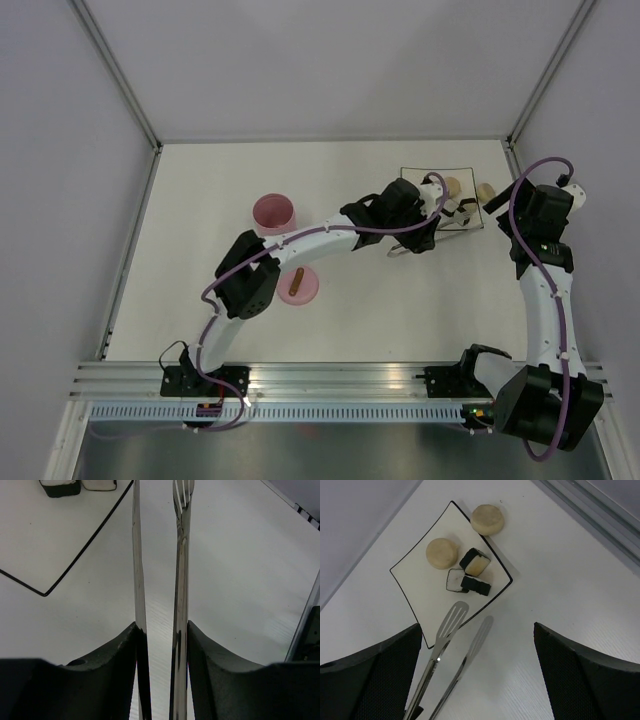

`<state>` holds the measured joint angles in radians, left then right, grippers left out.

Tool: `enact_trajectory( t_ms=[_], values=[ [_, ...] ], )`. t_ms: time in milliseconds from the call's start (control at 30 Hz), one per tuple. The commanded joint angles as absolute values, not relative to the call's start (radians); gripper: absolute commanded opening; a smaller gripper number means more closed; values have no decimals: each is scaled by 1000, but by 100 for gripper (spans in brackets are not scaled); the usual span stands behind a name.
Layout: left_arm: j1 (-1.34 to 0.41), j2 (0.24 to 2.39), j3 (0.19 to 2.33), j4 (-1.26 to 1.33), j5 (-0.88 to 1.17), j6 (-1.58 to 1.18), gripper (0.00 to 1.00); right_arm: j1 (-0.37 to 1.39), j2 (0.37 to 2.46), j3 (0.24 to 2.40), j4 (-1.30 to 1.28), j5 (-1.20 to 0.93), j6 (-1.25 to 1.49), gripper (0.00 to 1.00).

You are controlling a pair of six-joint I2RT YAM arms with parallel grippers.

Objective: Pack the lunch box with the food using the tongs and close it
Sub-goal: Pick up the food using the clamp

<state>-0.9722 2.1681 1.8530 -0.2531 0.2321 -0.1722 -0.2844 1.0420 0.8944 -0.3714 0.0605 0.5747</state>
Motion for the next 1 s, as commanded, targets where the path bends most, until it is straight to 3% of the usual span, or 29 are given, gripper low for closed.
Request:
enact_trajectory(
  t_ms=[0, 233, 400, 600, 967],
  values=[
    [-979, 2218, 1931, -195, 164, -146, 47, -287, 1031, 891, -357, 55, 564, 98],
    [-979, 2264, 1999, -193, 117, -147, 49, -285, 1031, 903, -370, 55, 565, 98],
    [-977, 2327, 2147, -192, 68, -156, 57, -284, 1045, 960, -396, 48, 568, 98],
    [-973, 2480, 2332, -154, 43, -198, 57, -284, 1046, 996, -393, 61, 583, 98],
    [-971, 2453, 2226, -144, 34, -187, 54, -284, 1025, 1025, -414, 113, 568, 98]
  ],
)
